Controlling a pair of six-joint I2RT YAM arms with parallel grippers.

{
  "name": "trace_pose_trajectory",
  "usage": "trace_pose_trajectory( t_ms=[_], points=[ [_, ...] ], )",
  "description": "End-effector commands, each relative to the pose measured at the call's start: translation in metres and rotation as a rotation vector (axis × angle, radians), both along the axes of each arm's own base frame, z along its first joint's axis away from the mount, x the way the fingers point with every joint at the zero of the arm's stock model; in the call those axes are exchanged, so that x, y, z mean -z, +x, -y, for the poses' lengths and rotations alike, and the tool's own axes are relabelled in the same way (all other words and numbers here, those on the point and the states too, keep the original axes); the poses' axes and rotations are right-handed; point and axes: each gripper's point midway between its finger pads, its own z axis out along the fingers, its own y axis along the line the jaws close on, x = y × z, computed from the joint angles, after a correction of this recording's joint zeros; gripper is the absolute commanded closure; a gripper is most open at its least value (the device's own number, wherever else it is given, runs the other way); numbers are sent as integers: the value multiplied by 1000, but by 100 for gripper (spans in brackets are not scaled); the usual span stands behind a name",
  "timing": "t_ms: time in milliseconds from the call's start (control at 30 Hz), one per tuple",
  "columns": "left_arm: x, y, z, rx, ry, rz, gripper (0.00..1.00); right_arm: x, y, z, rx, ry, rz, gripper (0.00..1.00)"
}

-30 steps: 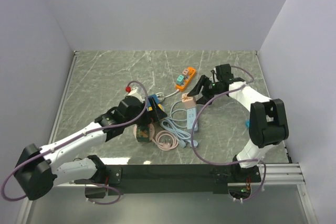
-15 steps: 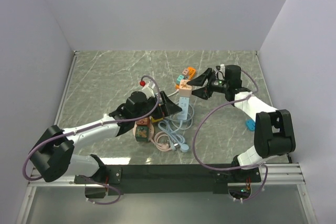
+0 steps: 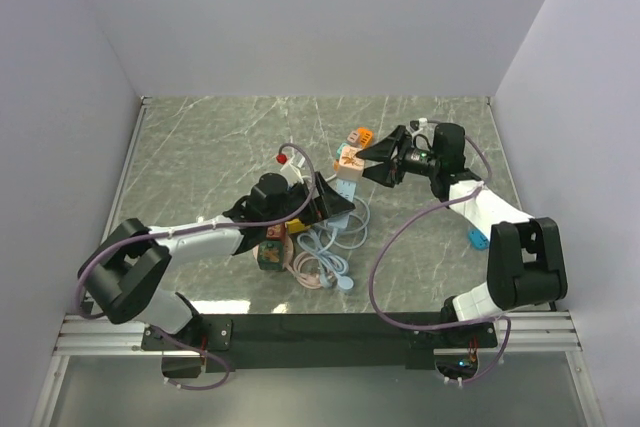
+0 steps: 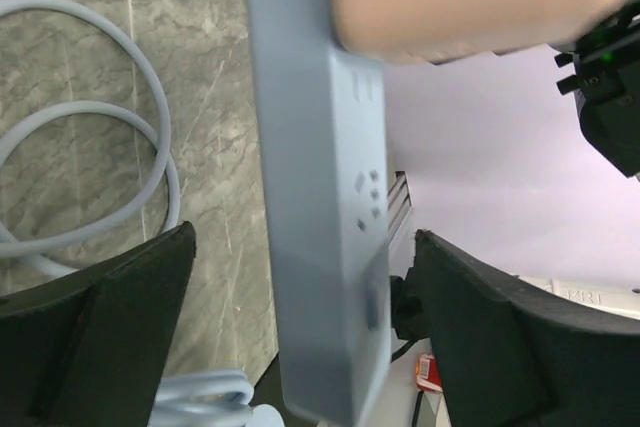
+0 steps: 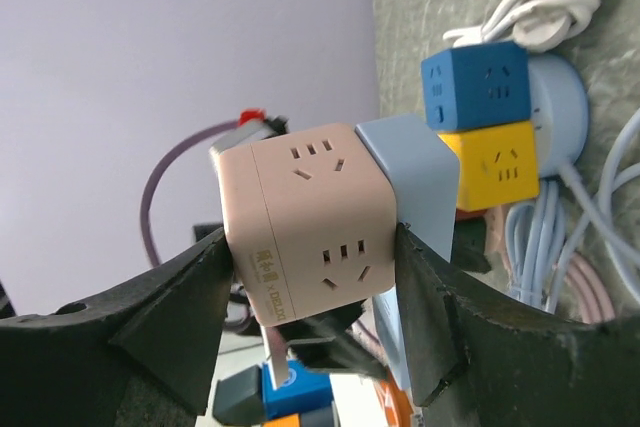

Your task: Pull the plug off the socket

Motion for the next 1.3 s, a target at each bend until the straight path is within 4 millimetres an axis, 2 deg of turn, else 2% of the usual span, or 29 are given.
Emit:
trace_pose_trajectory(
  t_ms=[0,67,100,167,200,267,300,367,400,433,467,500,533,733,800,833,867,900,967,1000,1033,1167,1267],
  points=[
    [-33,8,15,37,-104,69,7,-47,-27,-4,-91,98,56,100],
    [-40,9,20,54,-139,80,18,-45,-32,-4,-101,90,55,100],
    [-41,8,23,75,-148,80,38,-44,-35,-5,-108,86,57,100],
    [-42,6,27,98,-159,76,60,-39,-39,-5,-117,68,49,100],
    [-43,4,29,116,-164,77,82,-37,-40,-4,-119,60,47,100],
    [-42,2,30,124,-165,67,99,-33,-43,-4,-124,40,46,100],
    [-41,2,28,119,-162,62,99,-32,-41,-3,-116,25,48,100],
    [-35,0,25,109,-142,39,99,-21,-43,-1,-114,-35,29,83],
    [-27,1,23,93,-111,14,99,-28,-39,0,-108,-68,57,69],
    [-24,6,21,65,-76,21,100,-9,-40,6,-88,-161,19,43],
    [-19,9,18,43,-42,13,100,-5,-37,10,-73,-210,14,33],
    [-7,8,14,24,31,-27,100,-9,-33,13,-60,-249,34,26],
    [-3,11,11,-4,66,-22,100,-1,-29,19,-30,-305,33,12],
    [18,16,-8,-79,238,-29,100,9,-26,31,41,-361,-9,7],
    [21,19,-12,-120,292,-37,100,8,-22,36,73,-407,-7,7],
    [29,17,-17,-121,345,-45,100,15,-27,39,61,-455,-24,6],
    [32,16,-17,-133,384,-38,100,13,-20,44,87,-500,-16,6],
    [25,17,-12,-124,385,-25,100,16,-20,46,82,-529,-10,6],
    [33,13,-11,-124,452,-26,100,22,-20,47,86,-566,-16,6],
    [24,16,-4,-121,448,-9,100,23,-19,46,82,-578,-7,5],
    [31,14,-4,-113,482,-17,100,28,-18,44,74,-588,-16,5],
    [22,10,14,-87,465,2,100,46,-19,30,27,-619,-42,5],
    [21,7,17,-79,451,-8,100,58,-19,21,5,-635,-54,5]
  ],
)
